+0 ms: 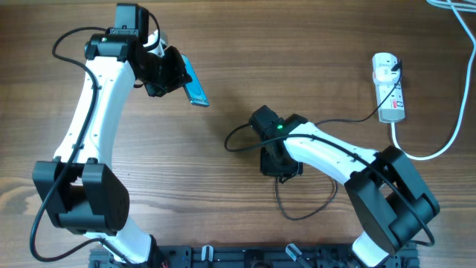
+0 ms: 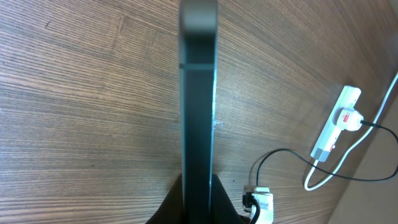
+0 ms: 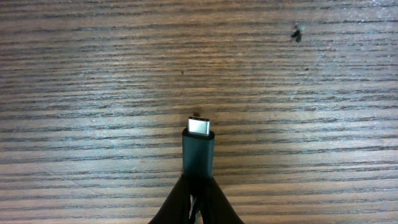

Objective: Plug charger to phone and switch on socket
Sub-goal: 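Lift the cable plug with the right gripper toward the phone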

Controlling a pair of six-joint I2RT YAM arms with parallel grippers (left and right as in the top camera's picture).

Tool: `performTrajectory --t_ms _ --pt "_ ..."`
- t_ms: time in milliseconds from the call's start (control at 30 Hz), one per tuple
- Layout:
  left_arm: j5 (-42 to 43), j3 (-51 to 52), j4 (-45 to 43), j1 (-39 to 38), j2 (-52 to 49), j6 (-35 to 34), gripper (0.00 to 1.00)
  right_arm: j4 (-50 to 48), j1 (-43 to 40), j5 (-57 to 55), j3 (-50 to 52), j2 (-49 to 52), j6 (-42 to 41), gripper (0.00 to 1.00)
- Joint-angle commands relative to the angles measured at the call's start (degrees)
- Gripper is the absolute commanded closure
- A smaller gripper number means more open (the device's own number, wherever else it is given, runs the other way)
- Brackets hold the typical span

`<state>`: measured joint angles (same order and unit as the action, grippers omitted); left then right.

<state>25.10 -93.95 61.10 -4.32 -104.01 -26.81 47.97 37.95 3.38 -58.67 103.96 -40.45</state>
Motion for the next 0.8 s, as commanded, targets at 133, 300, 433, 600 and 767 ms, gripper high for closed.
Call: performTrajectory --t_ms 133,300,433,600,767 --pt "0.33 -0.22 -0.22 0.48 1.46 0.92 0.96 0.24 0.22 0.59 0.85 2.54 -0.07 0.96" --pt "0.37 -0.22 -0.39 0.46 1.46 0.90 0.96 4.66 -0.15 1.01 -3.32 2.51 0.00 0.96" --pt "3.08 -0.22 -2.08 0.46 1.46 0.94 0.96 7.19 -0.15 4.92 -7.69 1.53 4.44 0.96" --pt "10.80 -0.22 -6.54 0.46 1.46 0.94 0.96 8.66 -0.15 9.75 -11.10 -2.86 7.56 0.96" --pt "19.08 -0.22 -10.34 0.46 1.46 0.94 0.96 8.24 -0.15 12.31 -11.26 -10.99 7.54 0.96"
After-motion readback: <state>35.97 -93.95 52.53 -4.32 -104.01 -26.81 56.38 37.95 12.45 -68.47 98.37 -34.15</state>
